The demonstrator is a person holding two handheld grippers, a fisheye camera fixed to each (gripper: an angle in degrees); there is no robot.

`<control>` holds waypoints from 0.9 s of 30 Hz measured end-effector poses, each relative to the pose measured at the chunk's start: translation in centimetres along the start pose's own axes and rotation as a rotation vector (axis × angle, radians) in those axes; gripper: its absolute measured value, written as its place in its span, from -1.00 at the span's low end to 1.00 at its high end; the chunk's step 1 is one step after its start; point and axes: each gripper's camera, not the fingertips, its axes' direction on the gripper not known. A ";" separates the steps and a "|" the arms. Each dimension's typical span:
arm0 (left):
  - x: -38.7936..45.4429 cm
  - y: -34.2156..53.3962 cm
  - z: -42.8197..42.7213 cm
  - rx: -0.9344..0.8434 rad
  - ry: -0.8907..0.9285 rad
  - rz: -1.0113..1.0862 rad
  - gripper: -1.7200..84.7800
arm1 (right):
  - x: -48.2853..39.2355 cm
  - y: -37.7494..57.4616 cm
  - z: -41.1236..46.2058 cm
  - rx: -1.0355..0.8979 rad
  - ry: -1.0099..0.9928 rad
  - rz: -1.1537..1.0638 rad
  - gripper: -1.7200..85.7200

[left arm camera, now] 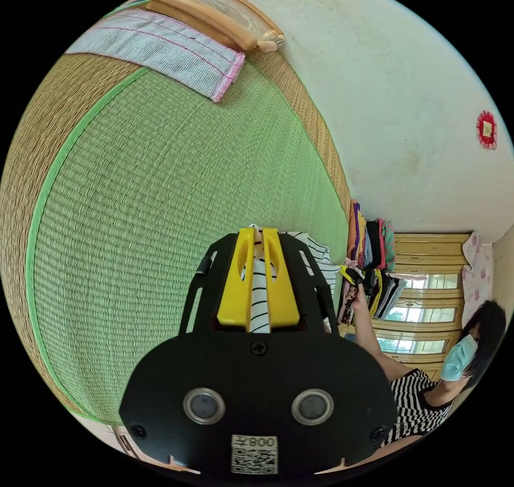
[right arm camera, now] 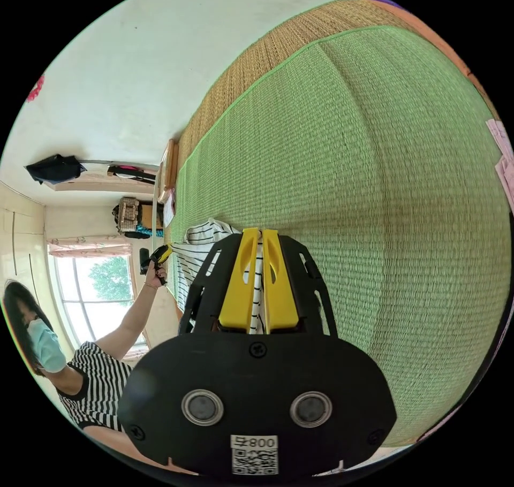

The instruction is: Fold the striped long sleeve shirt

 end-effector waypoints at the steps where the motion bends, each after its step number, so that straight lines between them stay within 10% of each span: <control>1: 0.7 0.2 -0.3 0.037 -0.002 0.003 -0.90 | -0.6 0.2 -0.3 0.027 0.000 -0.001 -0.94; 9: 6.9 2.4 -1.9 0.290 -0.092 0.068 -0.92 | -13.6 2.9 4.1 -0.040 0.150 -0.304 -0.96; 17: 19.7 1.5 10.6 -0.128 -0.172 0.457 -0.95 | -26.9 3.8 15.7 -0.238 0.497 -0.650 -0.96; 27: 25.4 -2.9 15.2 -0.209 -0.268 0.508 -0.96 | -32.7 3.2 18.4 -0.226 0.590 -0.684 -0.96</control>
